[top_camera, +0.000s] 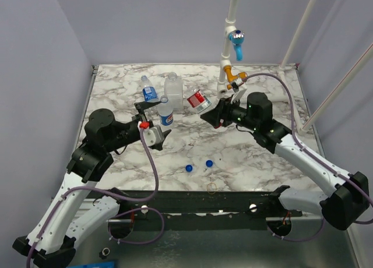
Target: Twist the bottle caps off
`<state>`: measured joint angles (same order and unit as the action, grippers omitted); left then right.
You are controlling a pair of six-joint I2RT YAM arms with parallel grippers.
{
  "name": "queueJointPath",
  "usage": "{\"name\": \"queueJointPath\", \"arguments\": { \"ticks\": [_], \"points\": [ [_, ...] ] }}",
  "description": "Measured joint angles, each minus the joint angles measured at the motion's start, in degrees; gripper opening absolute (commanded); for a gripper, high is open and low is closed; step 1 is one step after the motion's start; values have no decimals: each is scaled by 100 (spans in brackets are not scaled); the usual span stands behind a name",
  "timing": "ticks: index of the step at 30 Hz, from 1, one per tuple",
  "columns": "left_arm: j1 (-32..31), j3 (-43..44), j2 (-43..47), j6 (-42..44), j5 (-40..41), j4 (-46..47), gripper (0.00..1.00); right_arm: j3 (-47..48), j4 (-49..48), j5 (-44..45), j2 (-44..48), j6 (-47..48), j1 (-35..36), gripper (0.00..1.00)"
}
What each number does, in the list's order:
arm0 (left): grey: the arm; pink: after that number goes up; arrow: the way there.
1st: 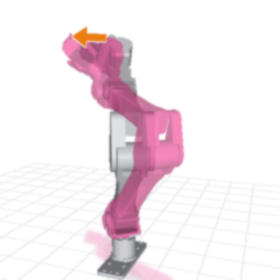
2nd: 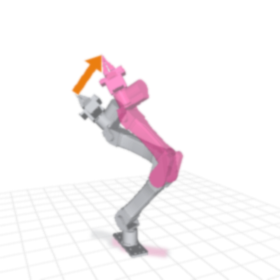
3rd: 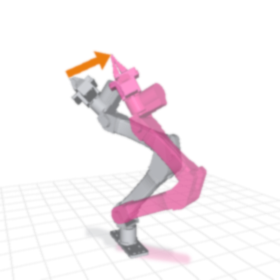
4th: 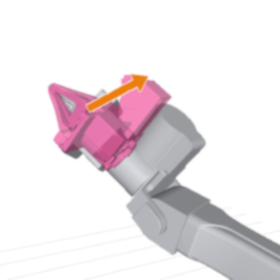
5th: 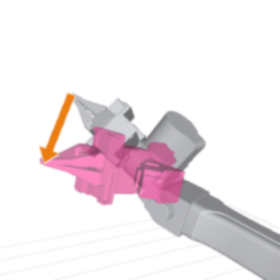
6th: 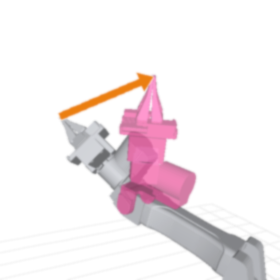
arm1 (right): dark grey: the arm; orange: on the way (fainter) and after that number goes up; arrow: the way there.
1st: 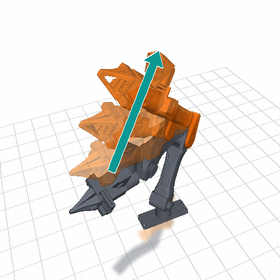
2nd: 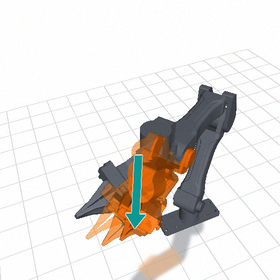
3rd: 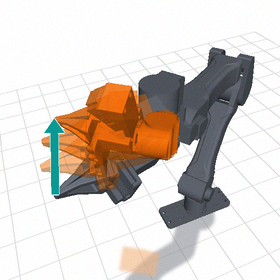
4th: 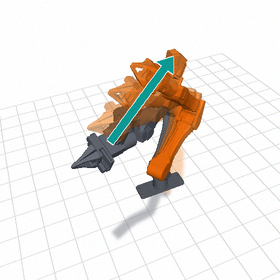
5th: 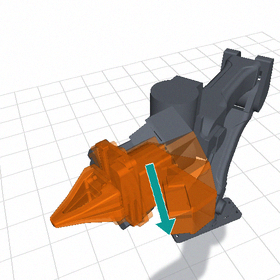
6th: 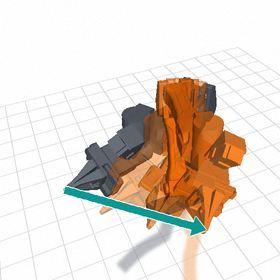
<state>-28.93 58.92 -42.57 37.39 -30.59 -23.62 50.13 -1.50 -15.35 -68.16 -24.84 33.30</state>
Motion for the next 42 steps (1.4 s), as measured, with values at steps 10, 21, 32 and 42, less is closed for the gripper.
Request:
{"name": "queueJointPath", "arguments": {
  "ticks": [10, 21, 32, 42],
  "points": [
    [0, -688, 374, 3950, -621, 138, 98, 1858, 1187, -960, -2, 26, 337, 56],
    [0, -1102, 339, 5821, -673, 1145, 98, 3753, 2575, -887, -1106, 4, 1012, 56],
    [0, -1300, 295, 6618, -623, 1547, 98, 4634, 3600, -83, -1858, 289, 1834, 56],
    [0, -1403, 264, 6710, -350, 1578, 96, 5018, 4232, 992, -2057, 704, 2350, 56]
  ]
}}
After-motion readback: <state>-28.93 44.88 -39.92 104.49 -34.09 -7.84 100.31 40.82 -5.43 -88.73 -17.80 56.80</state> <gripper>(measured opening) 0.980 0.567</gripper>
